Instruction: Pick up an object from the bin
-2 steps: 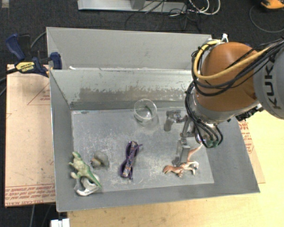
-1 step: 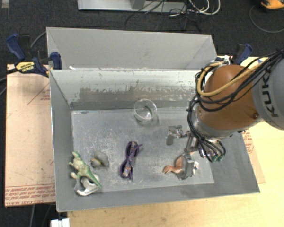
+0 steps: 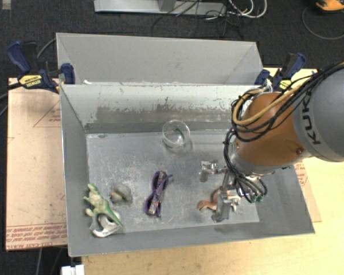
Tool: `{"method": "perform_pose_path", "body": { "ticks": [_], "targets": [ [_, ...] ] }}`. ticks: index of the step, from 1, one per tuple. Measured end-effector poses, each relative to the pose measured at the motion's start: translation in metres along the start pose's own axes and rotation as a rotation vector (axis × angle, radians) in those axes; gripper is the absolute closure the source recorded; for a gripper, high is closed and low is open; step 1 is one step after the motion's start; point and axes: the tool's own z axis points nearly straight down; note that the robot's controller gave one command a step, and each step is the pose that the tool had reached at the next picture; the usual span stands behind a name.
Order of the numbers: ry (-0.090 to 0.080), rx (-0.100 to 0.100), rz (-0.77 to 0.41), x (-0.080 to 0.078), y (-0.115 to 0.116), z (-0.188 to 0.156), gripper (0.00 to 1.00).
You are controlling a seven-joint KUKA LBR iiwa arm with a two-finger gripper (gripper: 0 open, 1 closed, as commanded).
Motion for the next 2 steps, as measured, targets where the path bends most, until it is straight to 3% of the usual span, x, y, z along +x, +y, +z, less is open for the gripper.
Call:
{"method": "perform_pose_path", "body": {
  "ticks": [1, 2],
  "targets": [
    [-0.003, 0.0, -0.301, 0.0005, -0.0318, -0.0004, 1.0],
    [-0.003, 0.0, -0.301, 0.0005, -0.0319, -0.0004, 0.0]
  ]
}}
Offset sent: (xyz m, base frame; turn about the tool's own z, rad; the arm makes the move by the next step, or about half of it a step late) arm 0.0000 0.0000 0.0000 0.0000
